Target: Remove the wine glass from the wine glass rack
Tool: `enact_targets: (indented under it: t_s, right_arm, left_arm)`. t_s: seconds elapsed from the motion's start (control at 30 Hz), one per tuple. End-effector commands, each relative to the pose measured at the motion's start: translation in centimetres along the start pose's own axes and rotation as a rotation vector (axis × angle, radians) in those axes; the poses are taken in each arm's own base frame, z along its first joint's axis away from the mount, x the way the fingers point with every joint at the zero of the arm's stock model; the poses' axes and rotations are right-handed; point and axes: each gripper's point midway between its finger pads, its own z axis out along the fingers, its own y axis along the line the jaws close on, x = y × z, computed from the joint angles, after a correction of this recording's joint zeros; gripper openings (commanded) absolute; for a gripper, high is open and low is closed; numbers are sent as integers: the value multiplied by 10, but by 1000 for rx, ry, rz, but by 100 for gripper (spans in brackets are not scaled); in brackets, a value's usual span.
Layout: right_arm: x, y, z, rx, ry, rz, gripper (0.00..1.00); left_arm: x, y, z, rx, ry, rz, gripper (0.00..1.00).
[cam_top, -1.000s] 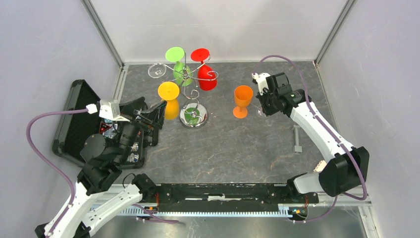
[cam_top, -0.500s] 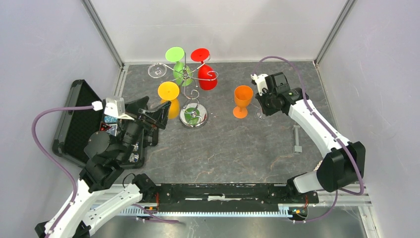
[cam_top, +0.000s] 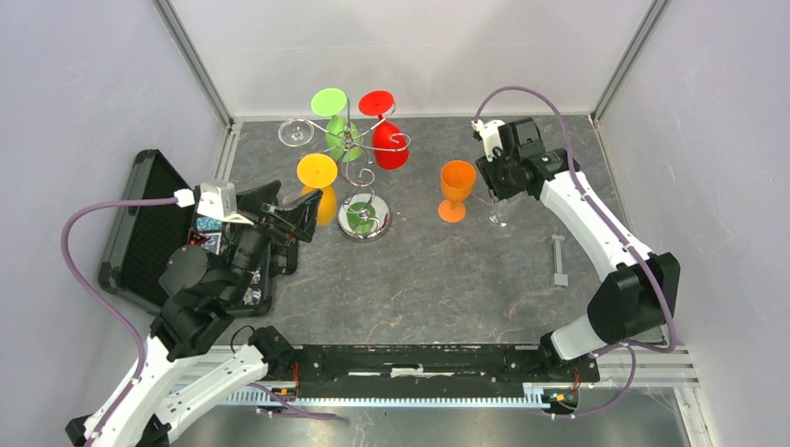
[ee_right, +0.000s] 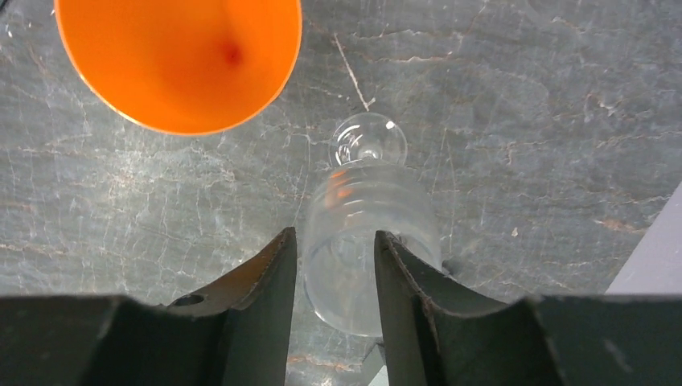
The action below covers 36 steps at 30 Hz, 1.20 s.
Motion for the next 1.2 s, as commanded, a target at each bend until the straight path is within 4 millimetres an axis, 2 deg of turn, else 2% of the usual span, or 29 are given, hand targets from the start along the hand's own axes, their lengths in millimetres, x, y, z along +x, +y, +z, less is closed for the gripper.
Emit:
enact_targets:
  t_s: [0.0,0.27,0.5,0.7,0.8,0.9,1.17]
  right_arm:
    - [-21,-13,-5,43,-40,-5,47]
    - [-21,-26,-3,75,-48,19,51]
    - [-27,-31,-10,86,-84,44,52]
    - [-43,-29,-31,76,-189,64,54]
    - [-56,-24,-48,48,-284,82,55]
    - [-65,-17,-64,10,-365,101,58]
    - [-67,0,-89,-67,-477,133,61]
  left_arm:
    - [-12,-3,0,9,-23,10,100]
    - [-28,7,-12,-20,-116,-35,100]
    - [-27,13,-14,-52,-107,-37,100]
    - [-19,28,-12,-152,-72,-50,100]
    - [-9,33,-4,-199,-42,-50,100]
    - [-4,27,8,-201,-1,-62,100]
    - [-5,25,43,-282,97,-42,100]
